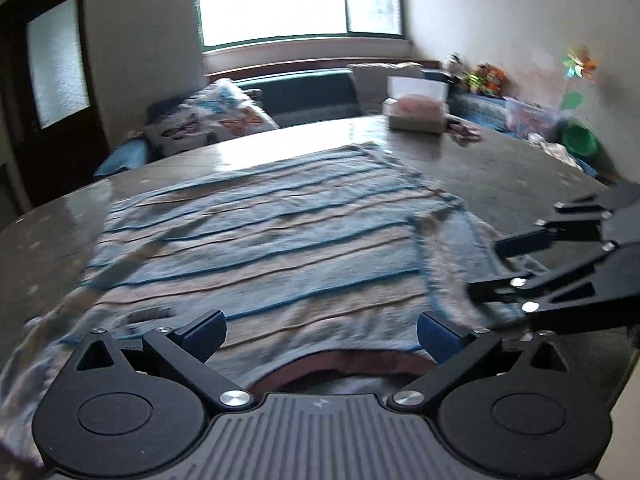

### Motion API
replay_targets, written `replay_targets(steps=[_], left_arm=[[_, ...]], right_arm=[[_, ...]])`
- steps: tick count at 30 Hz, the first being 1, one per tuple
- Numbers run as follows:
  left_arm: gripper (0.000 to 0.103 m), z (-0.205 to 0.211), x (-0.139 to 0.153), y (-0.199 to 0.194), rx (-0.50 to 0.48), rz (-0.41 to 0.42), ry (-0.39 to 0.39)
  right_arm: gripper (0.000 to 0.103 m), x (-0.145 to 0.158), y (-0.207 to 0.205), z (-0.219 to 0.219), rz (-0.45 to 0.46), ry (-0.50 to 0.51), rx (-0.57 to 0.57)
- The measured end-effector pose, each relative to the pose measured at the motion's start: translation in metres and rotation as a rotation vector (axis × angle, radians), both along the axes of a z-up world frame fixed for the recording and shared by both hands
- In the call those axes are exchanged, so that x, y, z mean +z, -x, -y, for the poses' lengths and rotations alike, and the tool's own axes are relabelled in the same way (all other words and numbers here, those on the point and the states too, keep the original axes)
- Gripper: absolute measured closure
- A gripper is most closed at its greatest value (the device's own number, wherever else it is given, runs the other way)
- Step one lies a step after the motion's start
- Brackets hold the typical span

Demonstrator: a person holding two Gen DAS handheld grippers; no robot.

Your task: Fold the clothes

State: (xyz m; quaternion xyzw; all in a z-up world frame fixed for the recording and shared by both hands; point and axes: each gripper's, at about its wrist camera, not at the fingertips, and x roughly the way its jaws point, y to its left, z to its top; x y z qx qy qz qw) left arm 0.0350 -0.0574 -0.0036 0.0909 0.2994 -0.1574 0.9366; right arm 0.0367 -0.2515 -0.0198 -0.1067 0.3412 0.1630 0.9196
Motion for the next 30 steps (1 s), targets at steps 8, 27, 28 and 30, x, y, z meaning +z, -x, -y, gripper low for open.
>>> replay_targets(steps=[8, 27, 28, 30], left_arm=[[0.001, -0.091, 0.013, 0.010, 0.278, 0.048, 0.006], [0.065, -0.242, -0.010, 0.004, 0.662, -0.064, 0.122], [0.068, -0.242, -0.010, 0.004, 0.658, -0.061, 0.125], [0.088, -0.243, -0.010, 0.003, 0.649, -0.054, 0.132]], right_arm=[[0.044, -0.001, 0.003, -0.008, 0.010, 0.006, -0.014], [0.042, -0.001, -0.005, -0.009, -0.010, -0.015, -0.063], [0.042, -0.001, -0.006, -0.009, -0.011, -0.016, -0.065], [0.041, -0.002, -0.005, -0.009, -0.010, -0.017, -0.068]])
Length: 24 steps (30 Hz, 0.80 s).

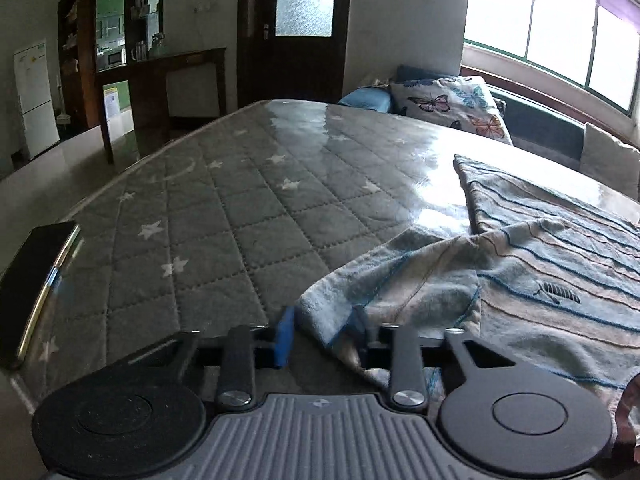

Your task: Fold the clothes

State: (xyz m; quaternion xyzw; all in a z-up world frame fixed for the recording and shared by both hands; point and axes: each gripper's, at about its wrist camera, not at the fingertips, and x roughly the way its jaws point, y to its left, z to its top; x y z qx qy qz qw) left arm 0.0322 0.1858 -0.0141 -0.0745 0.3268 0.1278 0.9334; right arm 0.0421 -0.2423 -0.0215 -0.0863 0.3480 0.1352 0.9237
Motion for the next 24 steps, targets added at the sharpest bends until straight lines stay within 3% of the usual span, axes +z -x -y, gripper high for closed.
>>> replay_targets(steps=[3, 7, 15, 24], left_arm=[[0.096, -0.001, 0.003, -0.002, -0.007, 0.024, 0.003], [0.097, 0.007, 0.020, 0.004, -0.048, 0.091, 0.000], [0.097, 0.050, 0.058, 0.021, -0.268, 0.220, -0.002], [0.097, 0.102, 0.044, 0.026, -0.525, 0.173, 0.014]], right_arm=[[0.041, 0.000, 0.000, -0.001, 0.001, -0.001, -0.003], [0.041, 0.000, -0.001, 0.000, 0.002, -0.001, -0.003], [0.041, -0.001, 0.001, 0.002, 0.006, -0.012, -0.004], [0.041, -0.002, 0.002, 0.003, 0.006, -0.025, -0.006]])
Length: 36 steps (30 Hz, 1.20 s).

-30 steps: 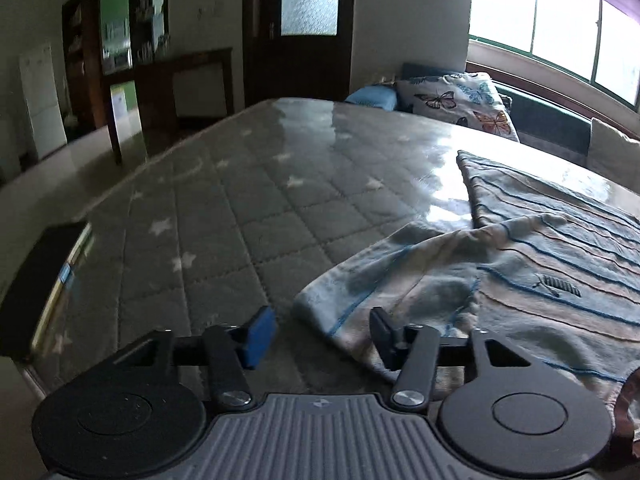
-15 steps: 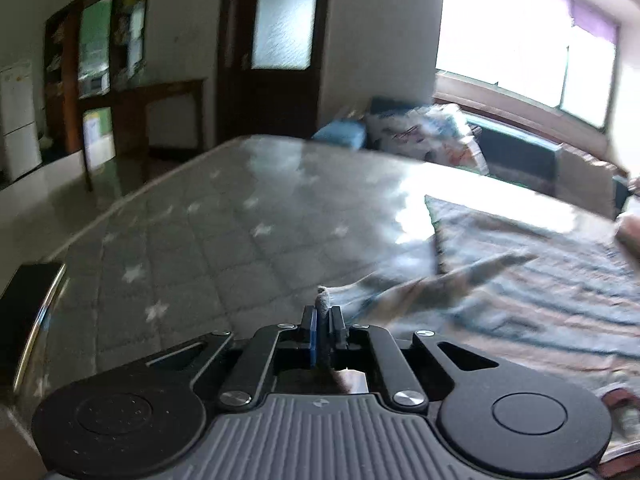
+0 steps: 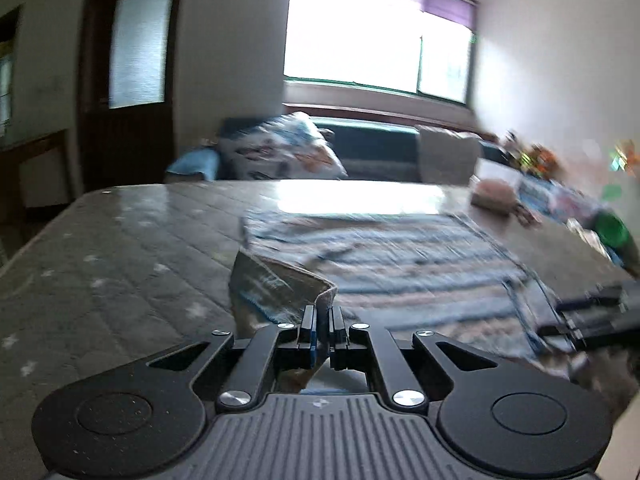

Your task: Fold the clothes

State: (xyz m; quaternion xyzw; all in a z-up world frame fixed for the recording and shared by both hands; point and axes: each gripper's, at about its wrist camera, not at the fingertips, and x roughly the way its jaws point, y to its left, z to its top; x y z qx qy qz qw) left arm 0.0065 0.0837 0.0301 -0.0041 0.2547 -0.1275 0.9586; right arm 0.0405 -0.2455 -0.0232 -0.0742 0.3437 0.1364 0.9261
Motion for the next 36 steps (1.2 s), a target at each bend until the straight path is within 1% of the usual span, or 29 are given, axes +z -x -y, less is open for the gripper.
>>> replay_targets(steps=[7, 9, 11, 13, 15, 17, 19, 22, 26, 29, 31, 36], left_arm=[[0.097, 0.019, -0.022, 0.002, -0.106, -0.088, -0.049], [0.096, 0.020, -0.027, 0.004, -0.117, -0.109, -0.065], [0.094, 0.018, -0.029, 0.007, -0.125, -0.131, -0.062], [0.093, 0.014, -0.026, 0.010, -0.142, -0.132, -0.057], [0.091, 0.010, -0.019, 0.012, -0.151, -0.112, -0.059], [0.091, 0.003, -0.012, 0.011, -0.128, -0.084, -0.053], [0.091, -0.005, -0.010, 0.006, -0.086, -0.077, -0.049], [0.091, -0.015, -0.019, -0.008, -0.030, -0.109, -0.058], [0.092, -0.021, -0.039, -0.020, 0.020, -0.184, -0.106], [0.091, -0.022, -0.036, -0.019, 0.018, -0.179, -0.115], [0.091, -0.019, -0.030, -0.022, 0.012, -0.161, -0.122], [0.091, -0.002, -0.018, -0.044, -0.005, -0.121, -0.116]], right_arm=[[0.041, 0.000, 0.000, 0.000, 0.000, -0.005, -0.001], [0.041, 0.000, 0.001, 0.001, -0.001, -0.007, -0.001], [0.041, 0.000, 0.000, 0.001, -0.002, -0.007, -0.001], [0.041, 0.000, 0.000, 0.001, -0.002, -0.004, 0.001], [0.041, 0.000, 0.000, 0.000, -0.004, -0.002, 0.003], [0.041, 0.001, 0.000, 0.000, -0.005, -0.002, 0.004], [0.041, 0.001, 0.000, 0.000, -0.005, 0.000, 0.005], [0.041, 0.001, 0.001, -0.001, -0.005, 0.000, 0.003], [0.041, 0.001, 0.000, 0.000, -0.008, -0.002, 0.001], [0.038, 0.001, 0.000, 0.001, -0.011, 0.000, 0.001], [0.038, 0.003, -0.001, 0.001, -0.014, 0.002, 0.005], [0.038, 0.007, -0.003, 0.002, -0.009, -0.011, 0.008]])
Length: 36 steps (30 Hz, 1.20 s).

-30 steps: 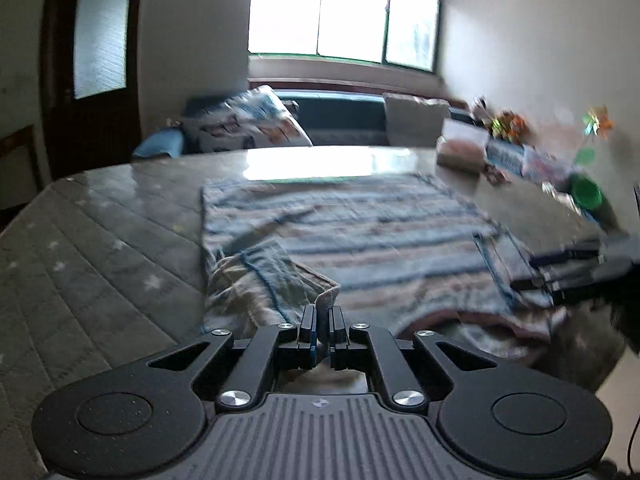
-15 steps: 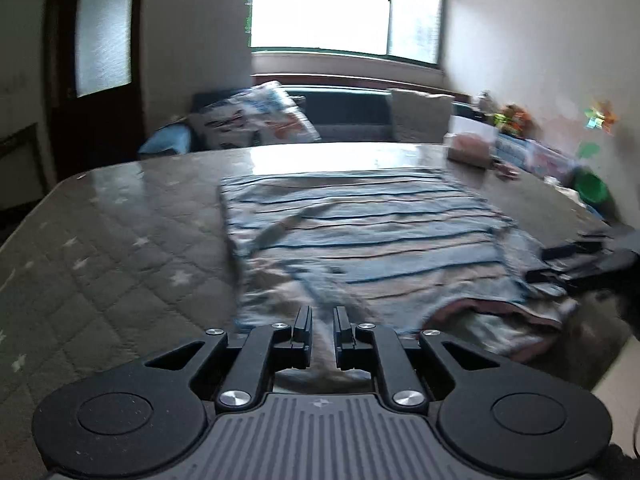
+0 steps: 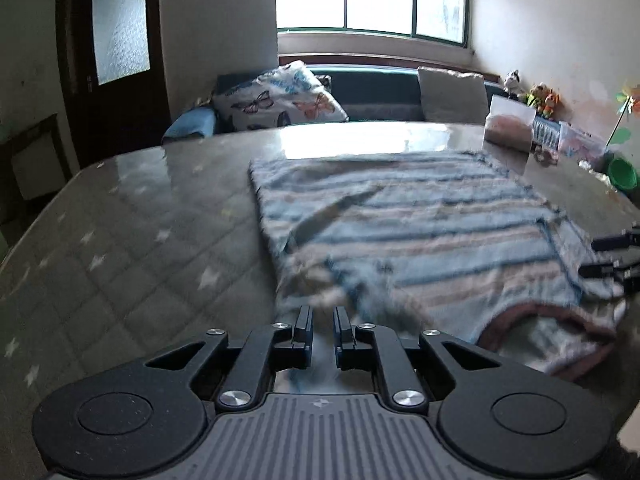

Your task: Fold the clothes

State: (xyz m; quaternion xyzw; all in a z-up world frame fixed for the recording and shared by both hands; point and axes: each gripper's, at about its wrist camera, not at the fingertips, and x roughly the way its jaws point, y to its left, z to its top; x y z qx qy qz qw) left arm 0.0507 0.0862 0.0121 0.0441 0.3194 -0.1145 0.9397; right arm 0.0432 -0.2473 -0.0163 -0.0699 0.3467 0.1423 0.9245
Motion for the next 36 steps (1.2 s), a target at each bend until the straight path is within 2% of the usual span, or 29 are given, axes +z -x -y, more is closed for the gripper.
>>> replay_targets(steps=[7, 11, 15, 21, 25, 29, 32, 35, 36], left_arm=[[0.090, 0.024, -0.013, -0.042, -0.039, -0.025, -0.010], [0.088, 0.021, -0.021, -0.047, -0.055, -0.048, 0.012], [0.088, 0.011, -0.011, -0.036, -0.024, -0.034, 0.038], [0.088, 0.008, -0.004, -0.001, -0.070, -0.030, 0.035], [0.088, 0.008, -0.015, 0.009, -0.094, -0.080, 0.062], [0.085, 0.015, -0.020, 0.023, -0.134, -0.065, 0.015], [0.084, 0.012, -0.014, 0.032, -0.155, -0.055, 0.008], [0.078, 0.007, -0.010, 0.042, -0.176, -0.045, -0.021], [0.073, 0.006, -0.009, 0.046, -0.186, -0.041, -0.035]], right_arm=[[0.039, 0.000, -0.010, 0.006, -0.018, -0.028, -0.016], [0.039, -0.002, -0.014, 0.010, -0.024, -0.027, -0.024], [0.039, -0.003, -0.013, 0.010, -0.021, -0.026, -0.021], [0.039, 0.003, -0.004, 0.006, 0.001, -0.035, -0.009], [0.039, 0.018, 0.004, -0.007, 0.024, -0.039, 0.056], [0.040, 0.027, 0.010, -0.023, 0.041, -0.034, 0.114], [0.041, 0.027, 0.014, -0.030, 0.034, -0.025, 0.133], [0.041, 0.023, 0.020, -0.028, 0.011, -0.005, 0.139], [0.041, 0.022, 0.023, -0.026, 0.004, 0.005, 0.138]])
